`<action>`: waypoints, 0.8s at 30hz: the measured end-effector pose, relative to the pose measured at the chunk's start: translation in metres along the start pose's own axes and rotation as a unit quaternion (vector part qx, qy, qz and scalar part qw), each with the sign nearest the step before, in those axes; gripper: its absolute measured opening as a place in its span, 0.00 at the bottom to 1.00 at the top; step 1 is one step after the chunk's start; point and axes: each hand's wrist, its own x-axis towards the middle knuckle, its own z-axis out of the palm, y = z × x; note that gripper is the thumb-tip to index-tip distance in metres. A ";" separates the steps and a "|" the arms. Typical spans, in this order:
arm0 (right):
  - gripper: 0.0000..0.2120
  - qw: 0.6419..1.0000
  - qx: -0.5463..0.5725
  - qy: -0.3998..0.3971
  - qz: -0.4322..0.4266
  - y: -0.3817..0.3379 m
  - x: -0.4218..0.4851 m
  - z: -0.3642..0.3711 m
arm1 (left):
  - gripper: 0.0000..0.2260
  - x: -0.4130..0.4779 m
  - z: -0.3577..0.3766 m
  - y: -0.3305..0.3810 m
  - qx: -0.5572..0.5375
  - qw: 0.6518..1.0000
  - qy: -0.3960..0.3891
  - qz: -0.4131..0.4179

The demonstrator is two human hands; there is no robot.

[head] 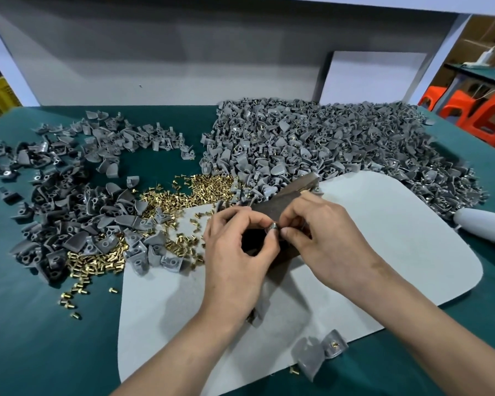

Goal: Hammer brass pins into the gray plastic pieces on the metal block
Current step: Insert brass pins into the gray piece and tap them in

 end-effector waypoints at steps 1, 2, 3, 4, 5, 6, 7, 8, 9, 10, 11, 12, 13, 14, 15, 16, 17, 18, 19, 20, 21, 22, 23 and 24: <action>0.06 1.000 -0.004 -0.012 -0.001 0.000 -0.001 0.000 | 0.07 -0.001 0.001 0.001 0.016 1.000 0.006 0.022; 0.07 1.000 -0.009 -0.029 -0.002 0.000 -0.001 0.000 | 0.06 -0.001 0.001 0.001 0.033 0.998 0.011 0.044; 0.07 0.999 -0.012 -0.048 -0.002 0.001 -0.001 -0.001 | 0.05 -0.002 0.002 0.002 0.049 0.997 0.015 0.064; 0.07 0.998 -0.012 -0.065 -0.002 0.001 -0.001 -0.002 | 0.05 -0.002 0.003 0.002 0.061 0.995 0.017 0.082; 0.07 0.997 -0.009 -0.076 -0.002 0.002 -0.001 -0.004 | 0.05 -0.002 0.003 0.002 0.066 0.993 0.017 0.093; 0.07 0.997 -0.003 -0.078 0.002 0.003 -0.001 -0.006 | 0.05 -0.002 0.004 0.002 0.063 0.993 0.015 0.094; 0.07 0.998 0.007 -0.070 0.009 0.003 -0.001 -0.008 | 0.05 -0.001 0.003 0.001 0.055 0.995 0.011 0.087; 0.07 0.998 0.020 -0.056 0.019 0.004 -0.001 -0.010 | 0.05 0.000 0.003 0.001 0.043 0.996 0.005 0.079; 0.08 0.998 0.040 -0.043 0.030 0.004 0.000 -0.012 | 0.05 0.000 0.002 0.001 0.032 0.997 0.000 0.074; 0.09 0.996 0.072 -0.035 0.044 0.004 0.000 -0.013 | 0.05 0.000 0.002 0.001 0.023 0.997 -0.004 0.073; 0.10 0.991 0.115 -0.034 0.058 0.003 -0.001 -0.014 | 0.04 -0.001 0.001 0.002 0.016 0.997 -0.008 0.074; 0.10 0.986 0.152 -0.034 0.066 0.002 -0.001 -0.015 | 0.05 0.000 0.000 0.003 0.009 0.997 -0.012 0.075; 0.11 0.982 0.175 -0.030 0.065 0.001 -0.001 -0.014 | 0.06 0.000 0.000 0.004 0.004 0.997 -0.014 0.073; 0.11 0.981 0.185 -0.022 0.059 0.000 -0.002 -0.013 | 0.07 0.000 0.000 0.004 -0.002 0.998 -0.015 0.068; 0.11 0.981 0.188 -0.013 0.052 0.000 -0.002 -0.011 | 0.09 0.001 0.000 0.004 -0.008 0.998 -0.014 0.060; 0.12 0.982 0.183 -0.004 0.044 0.000 -0.002 -0.010 | 0.10 0.001 -0.001 0.003 -0.015 0.999 -0.012 0.050; 0.12 0.984 0.174 0.004 0.034 0.000 -0.002 -0.009 | 0.11 0.000 -0.001 0.002 -0.020 0.999 -0.009 0.041; 0.13 0.986 0.164 0.011 0.025 0.000 -0.002 -0.008 | 0.11 0.000 -0.001 0.002 -0.025 0.999 -0.006 0.033; 0.14 0.987 0.158 0.016 0.018 0.000 -0.002 -0.007 | 0.10 0.000 -0.002 0.001 -0.028 0.999 -0.004 0.028; 0.14 0.988 0.156 0.018 0.012 0.000 -0.003 -0.006 | 0.08 0.000 -0.001 0.002 -0.033 0.999 -0.002 0.026; 0.15 0.988 0.156 0.018 0.007 0.000 -0.004 -0.004 | 0.06 0.000 -0.002 0.002 -0.037 0.999 0.000 0.024; 0.15 0.987 0.158 0.020 0.003 0.001 -0.005 -0.003 | 0.05 0.000 -0.002 0.002 -0.042 0.999 0.002 0.023; 0.16 0.987 0.162 0.023 0.001 0.003 -0.005 -0.002 | 0.04 0.000 -0.001 0.002 -0.046 0.999 0.003 0.022; 0.15 0.985 0.173 0.028 0.000 0.004 -0.006 -0.001 | 0.04 0.000 -0.001 0.001 -0.047 0.999 0.004 0.023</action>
